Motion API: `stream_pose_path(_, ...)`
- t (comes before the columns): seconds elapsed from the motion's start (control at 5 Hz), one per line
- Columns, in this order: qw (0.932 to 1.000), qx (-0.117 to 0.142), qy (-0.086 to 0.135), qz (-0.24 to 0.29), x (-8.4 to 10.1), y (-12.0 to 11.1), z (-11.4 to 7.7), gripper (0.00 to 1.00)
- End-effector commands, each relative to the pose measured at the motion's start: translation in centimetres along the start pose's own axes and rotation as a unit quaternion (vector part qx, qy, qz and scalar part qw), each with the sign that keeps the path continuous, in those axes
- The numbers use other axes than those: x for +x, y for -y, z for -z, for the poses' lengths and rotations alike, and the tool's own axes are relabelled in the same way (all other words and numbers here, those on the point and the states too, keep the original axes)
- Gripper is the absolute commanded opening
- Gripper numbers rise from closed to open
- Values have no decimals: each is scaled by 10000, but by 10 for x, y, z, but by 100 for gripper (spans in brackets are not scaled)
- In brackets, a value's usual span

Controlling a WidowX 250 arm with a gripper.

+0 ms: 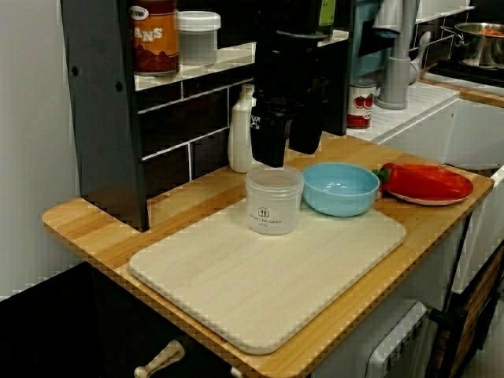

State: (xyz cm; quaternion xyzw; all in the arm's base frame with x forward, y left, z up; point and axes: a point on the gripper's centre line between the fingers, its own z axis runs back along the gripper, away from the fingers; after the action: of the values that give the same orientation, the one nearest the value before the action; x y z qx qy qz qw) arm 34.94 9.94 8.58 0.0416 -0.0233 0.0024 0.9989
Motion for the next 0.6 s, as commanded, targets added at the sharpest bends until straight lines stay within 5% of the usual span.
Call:
stream_pose_path(0.0, 9994, 72, 330, -68, -4, -11, -25, 100)
stream_pose_path(0.4, 9993, 55, 358, -86, -11, -14, -24, 100)
